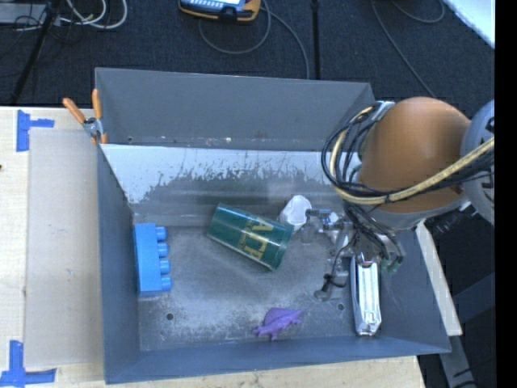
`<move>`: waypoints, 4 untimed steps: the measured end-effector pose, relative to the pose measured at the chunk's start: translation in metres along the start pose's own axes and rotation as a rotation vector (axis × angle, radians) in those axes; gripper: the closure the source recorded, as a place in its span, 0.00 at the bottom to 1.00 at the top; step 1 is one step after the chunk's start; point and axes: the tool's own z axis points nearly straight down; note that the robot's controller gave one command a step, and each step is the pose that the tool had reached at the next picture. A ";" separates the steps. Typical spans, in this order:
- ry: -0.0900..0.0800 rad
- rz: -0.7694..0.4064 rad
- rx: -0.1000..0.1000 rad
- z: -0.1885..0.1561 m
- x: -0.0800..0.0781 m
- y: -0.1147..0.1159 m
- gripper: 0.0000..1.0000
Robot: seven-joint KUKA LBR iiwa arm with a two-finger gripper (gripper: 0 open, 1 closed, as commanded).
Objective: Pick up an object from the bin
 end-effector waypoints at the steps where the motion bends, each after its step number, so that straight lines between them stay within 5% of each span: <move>1: -0.008 0.000 0.000 -0.004 -0.001 0.000 0.00; 3: -0.011 -0.064 0.000 0.074 0.002 0.015 0.00; 4: -0.010 -0.016 -0.002 0.118 0.019 0.006 0.00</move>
Offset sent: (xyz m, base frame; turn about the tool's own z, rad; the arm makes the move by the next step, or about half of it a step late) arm -0.0162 0.0217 -0.1171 -0.2156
